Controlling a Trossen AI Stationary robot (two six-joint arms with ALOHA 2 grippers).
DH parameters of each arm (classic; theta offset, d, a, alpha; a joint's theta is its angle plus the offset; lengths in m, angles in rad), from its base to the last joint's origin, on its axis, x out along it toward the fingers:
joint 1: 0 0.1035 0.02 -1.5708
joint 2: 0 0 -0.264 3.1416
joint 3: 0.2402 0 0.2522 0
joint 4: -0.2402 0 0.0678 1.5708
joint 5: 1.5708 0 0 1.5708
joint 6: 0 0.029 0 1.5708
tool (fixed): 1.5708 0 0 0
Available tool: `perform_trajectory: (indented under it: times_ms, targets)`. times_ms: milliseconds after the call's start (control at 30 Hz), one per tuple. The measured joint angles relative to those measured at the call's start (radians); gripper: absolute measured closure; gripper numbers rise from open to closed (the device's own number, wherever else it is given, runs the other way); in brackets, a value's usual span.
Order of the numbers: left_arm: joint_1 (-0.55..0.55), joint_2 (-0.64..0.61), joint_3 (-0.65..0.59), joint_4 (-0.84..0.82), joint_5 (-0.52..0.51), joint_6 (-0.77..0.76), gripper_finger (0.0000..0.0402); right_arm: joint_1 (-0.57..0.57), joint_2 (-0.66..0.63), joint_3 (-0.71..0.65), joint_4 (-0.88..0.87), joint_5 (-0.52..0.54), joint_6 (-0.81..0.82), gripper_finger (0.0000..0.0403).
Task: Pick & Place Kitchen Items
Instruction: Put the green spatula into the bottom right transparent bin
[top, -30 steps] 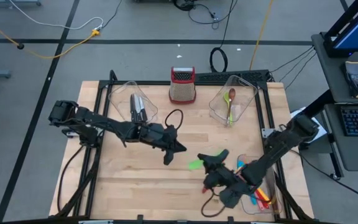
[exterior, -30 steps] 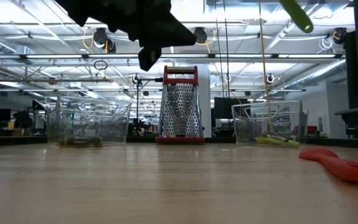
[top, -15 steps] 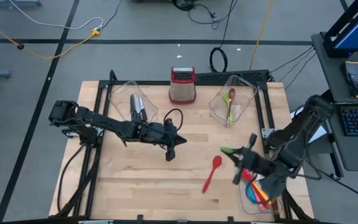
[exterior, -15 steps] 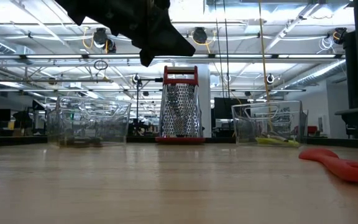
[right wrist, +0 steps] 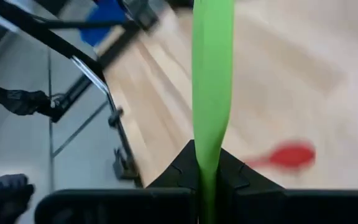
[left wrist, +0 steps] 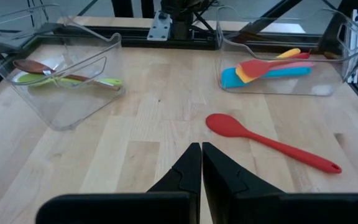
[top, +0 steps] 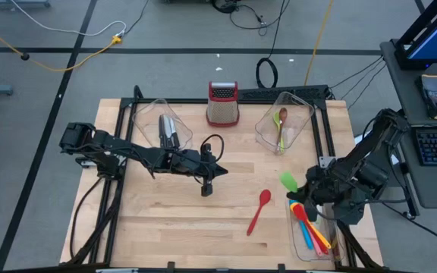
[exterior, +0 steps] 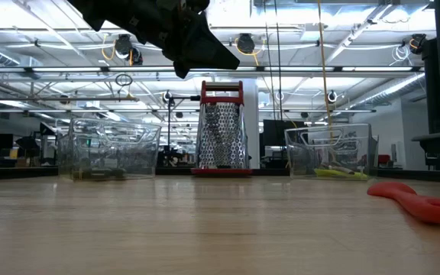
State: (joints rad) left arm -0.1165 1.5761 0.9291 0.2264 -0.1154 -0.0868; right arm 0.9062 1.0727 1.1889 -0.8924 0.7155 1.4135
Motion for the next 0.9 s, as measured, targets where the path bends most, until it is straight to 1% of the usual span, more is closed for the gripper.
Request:
perform_trajectory:
  times_ms: [133, 233, 267, 400, 533, 567, 700, 833, 900]
  targets:
    - [0.0, 0.0, 0.0, 0.0, 0.0, 0.0, 0.0387, 0.012, 0.001, -0.001, -0.088, -0.152, 0.23, 0.04]
    - [0.0, 0.0, 0.0, 0.0, 0.0, 0.0, 0.0387, 0.05, 0.003, -0.001, -0.134, -0.234, 0.388, 0.04]
    - [-0.001, 0.0, 0.0, 0.0, 0.0, 0.0, 0.0387, 0.069, 0.004, -0.001, -0.15, -0.249, 0.443, 0.04]
    - [-0.007, 0.0, 0.0, 0.001, 0.0, 0.001, 0.0387, 0.175, 0.024, -0.003, -0.21, -0.248, 0.667, 0.04]
    - [-0.015, 0.0, 0.0, 0.003, 0.0, 0.001, 0.0387, 0.257, 0.084, -0.003, -0.267, -0.25, 0.847, 0.04]
    - [-0.017, 0.0, 0.0, 0.003, 0.0, 0.0, 0.0387, 0.271, 0.101, -0.003, -0.268, -0.25, 0.873, 0.04]
    - [-0.028, 0.0, 0.0, 0.008, 0.0, -0.001, 0.0387, 0.282, 0.163, -0.004, -0.217, -0.251, 0.881, 0.04]
    - [-0.043, 0.0, 0.0, 0.015, 0.0, -0.004, 0.0387, 0.266, 0.221, -0.004, -0.211, -0.316, 0.887, 0.04]
    - [-0.052, 0.0, 0.0, 0.016, 0.0, -0.005, 0.0387, 0.262, 0.244, -0.015, -0.211, -0.328, 0.89, 0.04]
